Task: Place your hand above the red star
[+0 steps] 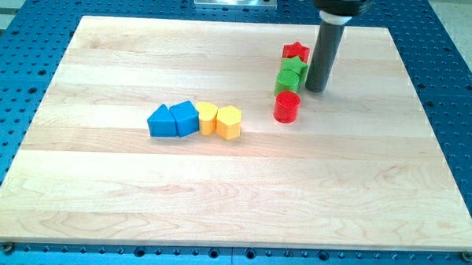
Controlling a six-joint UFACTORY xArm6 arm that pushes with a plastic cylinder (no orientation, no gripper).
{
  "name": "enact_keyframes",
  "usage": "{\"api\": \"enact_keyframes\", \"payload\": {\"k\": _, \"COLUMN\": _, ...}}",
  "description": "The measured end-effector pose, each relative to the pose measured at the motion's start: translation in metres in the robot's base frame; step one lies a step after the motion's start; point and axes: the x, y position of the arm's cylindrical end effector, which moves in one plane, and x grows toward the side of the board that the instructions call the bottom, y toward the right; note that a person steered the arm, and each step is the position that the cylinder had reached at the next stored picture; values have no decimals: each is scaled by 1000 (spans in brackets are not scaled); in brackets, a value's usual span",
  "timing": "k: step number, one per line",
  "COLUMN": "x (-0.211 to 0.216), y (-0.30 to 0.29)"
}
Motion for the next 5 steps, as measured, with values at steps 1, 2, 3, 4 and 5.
{"api": "enact_keyframes", "payload": {"k": 1, "x": -50, "y": 29}}
{"api": "enact_keyframes", "payload": {"k": 2, "x": -92, "y": 42}}
{"api": "enact_keyframes", "payload": {"k": 3, "x": -122, "y": 24}}
{"api": "enact_keyframes", "payload": {"k": 4, "x": -129, "y": -26}}
{"api": "enact_keyframes", "payload": {"k": 5, "x": -119, "y": -62}}
